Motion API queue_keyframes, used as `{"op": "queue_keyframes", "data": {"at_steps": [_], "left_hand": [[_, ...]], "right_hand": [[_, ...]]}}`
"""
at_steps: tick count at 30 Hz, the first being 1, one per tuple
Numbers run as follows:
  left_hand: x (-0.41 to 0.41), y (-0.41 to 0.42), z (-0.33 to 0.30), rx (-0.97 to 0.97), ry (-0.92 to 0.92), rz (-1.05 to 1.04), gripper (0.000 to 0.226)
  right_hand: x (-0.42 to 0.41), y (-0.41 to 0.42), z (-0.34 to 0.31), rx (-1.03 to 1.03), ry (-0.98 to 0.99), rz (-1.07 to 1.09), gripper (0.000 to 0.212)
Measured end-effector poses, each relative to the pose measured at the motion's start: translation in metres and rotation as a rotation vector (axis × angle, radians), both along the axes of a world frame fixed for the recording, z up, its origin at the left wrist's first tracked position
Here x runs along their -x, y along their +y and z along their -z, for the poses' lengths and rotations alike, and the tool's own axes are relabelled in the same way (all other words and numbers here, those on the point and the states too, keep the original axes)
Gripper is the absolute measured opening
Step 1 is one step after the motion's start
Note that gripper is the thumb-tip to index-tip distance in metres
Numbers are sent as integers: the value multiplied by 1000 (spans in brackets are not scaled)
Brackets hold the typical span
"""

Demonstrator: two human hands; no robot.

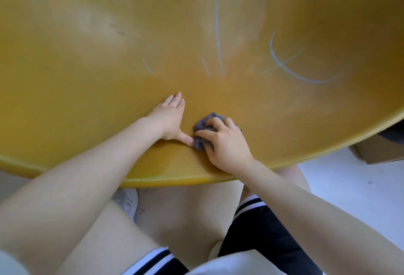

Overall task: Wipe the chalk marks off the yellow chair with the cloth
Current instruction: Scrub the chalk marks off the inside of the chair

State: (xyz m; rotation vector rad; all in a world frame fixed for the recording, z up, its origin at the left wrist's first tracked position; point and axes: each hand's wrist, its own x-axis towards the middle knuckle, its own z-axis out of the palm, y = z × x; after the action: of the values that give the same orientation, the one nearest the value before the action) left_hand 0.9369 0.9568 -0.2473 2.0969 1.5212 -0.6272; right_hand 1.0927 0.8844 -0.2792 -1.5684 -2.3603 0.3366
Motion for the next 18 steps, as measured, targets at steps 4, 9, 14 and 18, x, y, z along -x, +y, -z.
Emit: {"op": "queue_keyframes", "data": {"at_steps": [4,9,14,18], "left_hand": [[3,-2,3,2,-23,-7,125],[3,-2,5,8,-47,-28,125],[5,-3,5,7,-57,-23,124],[4,-1,1,18,-39,-11,123]], "right_hand": [[-40,33,-2,-81,-196,-72,31],[-94,69,-2,15,-271,439,28],[-56,43,4,-10,-134,335,29],[-22,1,-4,75,-33,96,34]]}}
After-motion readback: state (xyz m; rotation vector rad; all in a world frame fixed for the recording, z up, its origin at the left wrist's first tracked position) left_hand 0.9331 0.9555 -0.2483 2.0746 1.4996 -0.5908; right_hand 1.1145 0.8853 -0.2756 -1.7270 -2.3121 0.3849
